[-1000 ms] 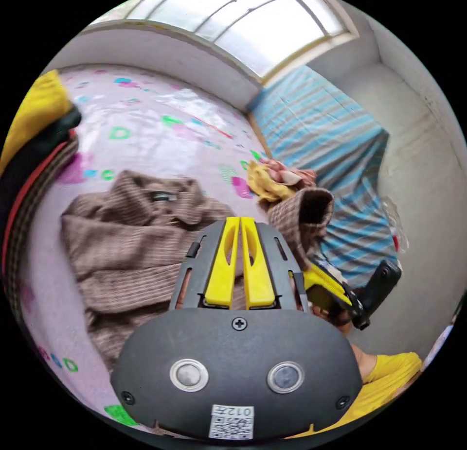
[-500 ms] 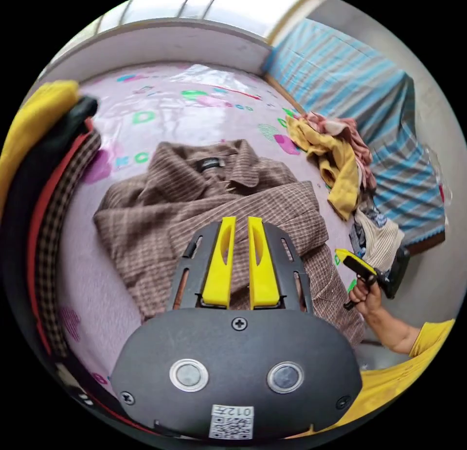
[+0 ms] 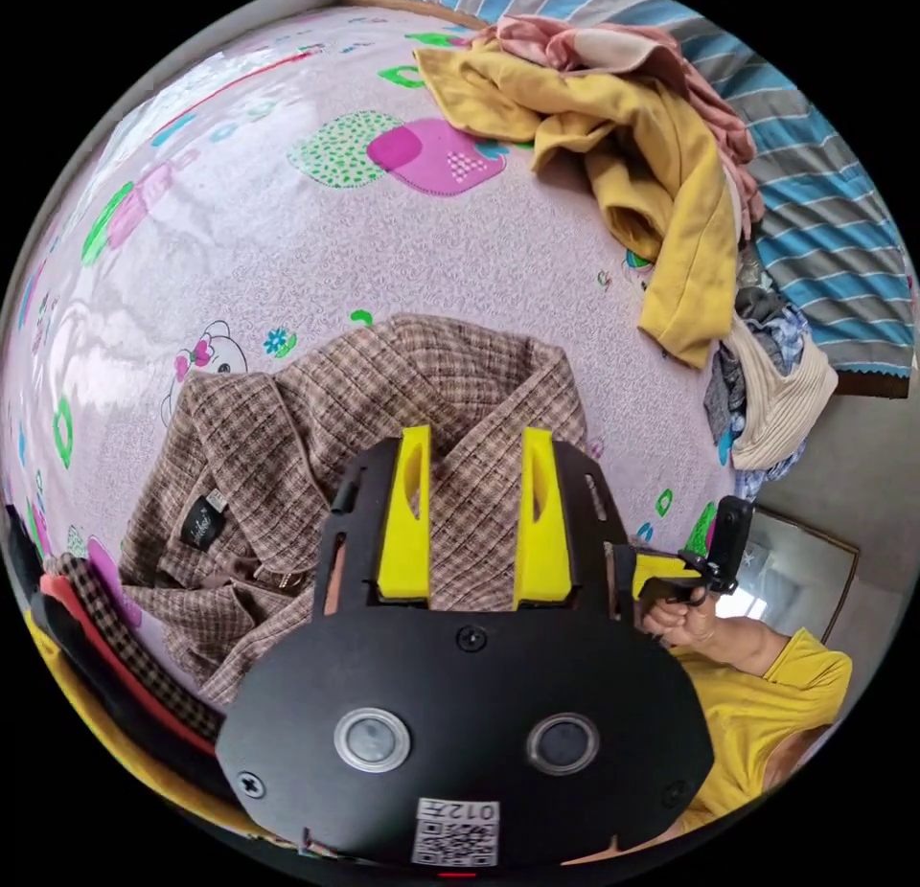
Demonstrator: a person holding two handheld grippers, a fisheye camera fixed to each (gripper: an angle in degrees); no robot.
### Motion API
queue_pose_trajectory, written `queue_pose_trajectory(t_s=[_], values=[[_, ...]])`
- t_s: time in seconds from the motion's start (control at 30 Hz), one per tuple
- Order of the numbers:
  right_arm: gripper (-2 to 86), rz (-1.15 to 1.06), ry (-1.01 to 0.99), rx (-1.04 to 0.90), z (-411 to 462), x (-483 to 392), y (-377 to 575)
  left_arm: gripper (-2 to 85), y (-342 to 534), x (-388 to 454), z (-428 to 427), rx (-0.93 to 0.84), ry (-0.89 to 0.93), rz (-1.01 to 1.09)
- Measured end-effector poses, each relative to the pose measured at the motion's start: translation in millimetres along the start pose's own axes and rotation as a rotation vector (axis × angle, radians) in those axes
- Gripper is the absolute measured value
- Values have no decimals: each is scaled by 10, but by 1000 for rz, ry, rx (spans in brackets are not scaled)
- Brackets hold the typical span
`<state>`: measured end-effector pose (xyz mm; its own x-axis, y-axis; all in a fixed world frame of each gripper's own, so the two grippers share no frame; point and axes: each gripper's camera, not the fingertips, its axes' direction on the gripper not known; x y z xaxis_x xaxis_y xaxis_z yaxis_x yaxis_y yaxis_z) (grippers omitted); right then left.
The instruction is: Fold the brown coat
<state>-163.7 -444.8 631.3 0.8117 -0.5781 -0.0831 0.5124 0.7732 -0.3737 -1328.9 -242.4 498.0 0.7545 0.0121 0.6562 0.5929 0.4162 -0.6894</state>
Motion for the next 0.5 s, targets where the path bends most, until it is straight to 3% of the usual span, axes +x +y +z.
queue_pose_trajectory(t_s=[0.1, 0.3, 0.37, 0.5], values=[[18, -30, -9, 48, -124, -32, -102, 31, 16, 78, -49, -53, -72, 42], [6, -264, 0, 33, -191, -407, -83, 4, 447, -190, -674, 124, -8, 1], [4, -275, 160, -65, 30, -330, -159, 4, 566, -410, -631, 99, -167, -130], [5, -163, 175, -123, 125, 97, -314, 10, 838, -568, -590, 27, -270, -141]])
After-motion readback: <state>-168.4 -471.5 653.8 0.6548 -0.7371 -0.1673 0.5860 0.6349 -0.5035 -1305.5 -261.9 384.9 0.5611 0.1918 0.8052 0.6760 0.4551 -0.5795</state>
